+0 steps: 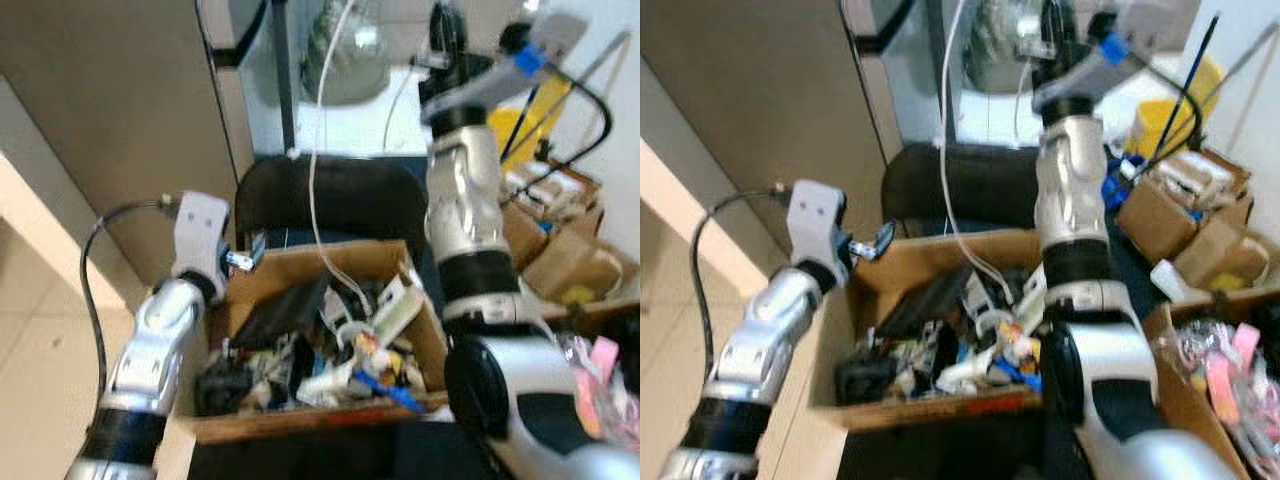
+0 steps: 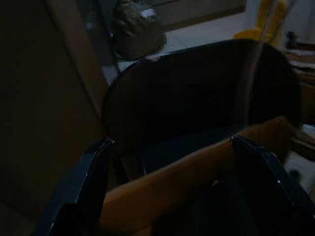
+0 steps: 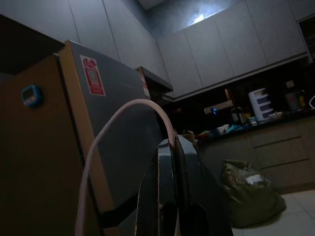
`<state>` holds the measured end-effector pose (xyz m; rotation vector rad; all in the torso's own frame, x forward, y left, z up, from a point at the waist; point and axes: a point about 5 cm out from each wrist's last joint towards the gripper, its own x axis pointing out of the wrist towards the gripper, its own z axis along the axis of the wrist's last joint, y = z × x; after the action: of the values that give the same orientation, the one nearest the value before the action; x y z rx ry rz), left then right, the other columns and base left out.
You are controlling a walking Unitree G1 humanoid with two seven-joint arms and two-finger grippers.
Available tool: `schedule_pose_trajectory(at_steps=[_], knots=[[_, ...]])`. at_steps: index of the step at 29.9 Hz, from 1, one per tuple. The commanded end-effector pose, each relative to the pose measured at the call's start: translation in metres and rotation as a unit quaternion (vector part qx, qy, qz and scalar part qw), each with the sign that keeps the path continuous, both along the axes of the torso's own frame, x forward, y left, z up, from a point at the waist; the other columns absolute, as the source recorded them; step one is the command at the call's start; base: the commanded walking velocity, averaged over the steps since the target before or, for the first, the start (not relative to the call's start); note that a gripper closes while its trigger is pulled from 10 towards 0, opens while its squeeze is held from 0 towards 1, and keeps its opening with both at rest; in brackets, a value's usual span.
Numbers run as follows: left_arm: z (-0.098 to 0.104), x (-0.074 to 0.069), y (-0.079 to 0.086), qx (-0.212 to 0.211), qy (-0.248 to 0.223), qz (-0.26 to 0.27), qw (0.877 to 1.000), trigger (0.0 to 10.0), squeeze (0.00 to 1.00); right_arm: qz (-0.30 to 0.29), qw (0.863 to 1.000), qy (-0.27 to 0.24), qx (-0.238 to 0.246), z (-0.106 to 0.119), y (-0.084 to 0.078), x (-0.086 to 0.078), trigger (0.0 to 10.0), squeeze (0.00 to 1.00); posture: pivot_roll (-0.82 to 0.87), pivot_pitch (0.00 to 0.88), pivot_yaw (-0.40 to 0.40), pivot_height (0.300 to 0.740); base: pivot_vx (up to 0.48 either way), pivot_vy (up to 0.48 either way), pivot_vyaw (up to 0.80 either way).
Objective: Picking trash to rubbish bin
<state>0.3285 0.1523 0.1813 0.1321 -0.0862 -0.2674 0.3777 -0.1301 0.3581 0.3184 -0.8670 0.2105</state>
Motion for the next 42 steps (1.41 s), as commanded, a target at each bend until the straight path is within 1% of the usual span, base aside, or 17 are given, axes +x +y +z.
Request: schedule_pose_trajectory(at_steps=[1, 4, 9, 12, 15, 17, 18, 21, 24, 25, 27, 29, 30, 31, 34, 37, 42], knots=[[-0.006, -0.001, 0.002, 0.002, 0.011, 0.001, 1.000, 10.0, 0.00, 0.008, 1.000, -0.008, -0.001, 0.002, 0.003, -0.002, 10.0, 0.00, 0.03, 0.129, 0.057, 0.740, 0.000, 0.000, 0.00], [-0.007, -0.003, -0.002, 0.011, 0.014, -0.013, 1.000, 10.0, 0.00, 0.020, 1.000, 0.001, -0.009, -0.002, 0.005, 0.000, 10.0, 0.00, 0.03, 0.129, 0.057, 0.740, 0.000, 0.000, 0.00], [-0.007, -0.004, -0.004, 0.014, 0.014, -0.023, 1.000, 10.0, 0.00, 0.061, 0.992, 0.054, -0.096, -0.027, 0.023, 0.006, 10.0, 0.00, 0.03, 0.131, 0.053, 0.740, 0.000, 0.000, 0.00], [-0.006, -0.005, -0.002, 0.016, 0.012, -0.022, 1.000, 10.0, 0.00, 0.101, 0.975, 0.105, -0.166, -0.053, 0.038, 0.008, 10.0, 0.00, 0.03, 0.133, 0.051, 0.740, 0.000, 0.000, 0.00], [-0.006, -0.005, -0.001, 0.016, 0.012, -0.022, 1.000, 10.0, 0.00, 0.125, 0.966, 0.125, -0.186, -0.063, 0.043, 0.007, 10.0, 0.00, 0.03, 0.133, 0.051, 0.740, 0.000, 0.000, 0.00], [-0.004, -0.005, 0.001, 0.016, 0.010, -0.026, 1.000, 10.0, 0.00, 0.172, 0.938, 0.162, -0.255, -0.090, 0.053, 0.001, 10.0, 0.00, 0.03, 0.134, 0.052, 0.740, 0.000, 0.000, 0.00], [-0.004, -0.005, 0.001, 0.016, 0.010, -0.026, 1.000, 10.0, 0.00, 0.172, 0.938, 0.162, -0.255, -0.090, 0.053, 0.001, 10.0, 0.00, 0.03, 0.134, 0.052, 0.740, 0.000, 0.000, 0.00], [-0.002, -0.006, 0.000, 0.013, 0.009, -0.045, 0.999, 10.0, 0.00, 0.203, 0.910, 0.196, -0.305, -0.113, 0.058, -0.005, 10.0, 0.00, 0.03, 0.134, 0.053, 0.740, 0.000, 0.000, 0.00], [-0.002, -0.008, -0.002, 0.016, 0.015, -0.066, 0.998, 10.0, 0.00, 0.206, 0.897, 0.218, -0.325, -0.124, 0.057, -0.006, 10.0, 0.00, 0.02, 0.133, 0.056, 0.740, 0.000, 0.000, 0.00], [-0.006, -0.021, -0.010, 0.005, 0.058, -0.162, 0.985, 10.0, 0.00, 0.178, 0.864, 0.286, -0.374, -0.152, 0.048, -0.003, 10.0, 0.00, 0.02, 0.129, 0.055, 0.740, 0.000, 0.000, 0.00], [-0.007, -0.027, -0.014, 0.004, 0.072, -0.197, 0.978, 10.0, 0.00, 0.162, 0.855, 0.304, -0.388, -0.160, 0.044, -0.001, 10.0, 0.00, 0.02, 0.129, 0.055, 0.740, 0.000, 0.000, 0.00], [-0.014, -0.042, -0.017, 0.019, 0.111, -0.260, 0.959, 10.0, 0.00, 0.136, 0.858, 0.328, -0.371, -0.170, 0.038, 0.003, 10.0, 0.00, 0.02, 0.129, 0.055, 0.740, 0.000, 0.000, 0.00], [-0.014, -0.042, -0.017, 0.019, 0.111, -0.260, 0.959, 10.0, 0.00, 0.136, 0.858, 0.328, -0.371, -0.170, 0.038, 0.003, 10.0, 0.00, 0.02, 0.129, 0.055, 0.740, 0.000, 0.000, 0.00], [-0.020, -0.057, -0.016, 0.035, 0.150, -0.298, 0.942, 10.0, 0.00, 0.109, 0.867, 0.343, -0.345, -0.176, 0.034, 0.005, 10.0, 0.00, 0.03, 0.123, 0.054, 0.740, 0.000, 0.000, 0.00], [-0.023, -0.064, -0.014, 0.034, 0.168, -0.309, 0.935, 10.0, 0.00, 0.094, 0.871, 0.354, -0.328, -0.182, 0.032, 0.006, 10.0, 0.00, 0.03, 0.119, 0.050, 0.740, 0.000, 0.000, 0.00], [-0.026, -0.068, -0.012, 0.032, 0.183, -0.306, 0.934, 10.0, 0.00, 0.080, 0.863, 0.370, -0.335, -0.193, 0.034, 0.005, 10.0, 0.00, 0.03, 0.118, 0.048, 0.740, 0.000, 0.000, 0.00], [-0.030, -0.072, -0.009, 0.046, 0.207, -0.304, 0.929, 10.0, 0.00, 0.086, 0.807, 0.416, -0.411, -0.230, 0.041, -0.005, 10.0, 0.00, 0.04, 0.112, 0.040, 0.740, 0.000, 0.000, 0.00]])
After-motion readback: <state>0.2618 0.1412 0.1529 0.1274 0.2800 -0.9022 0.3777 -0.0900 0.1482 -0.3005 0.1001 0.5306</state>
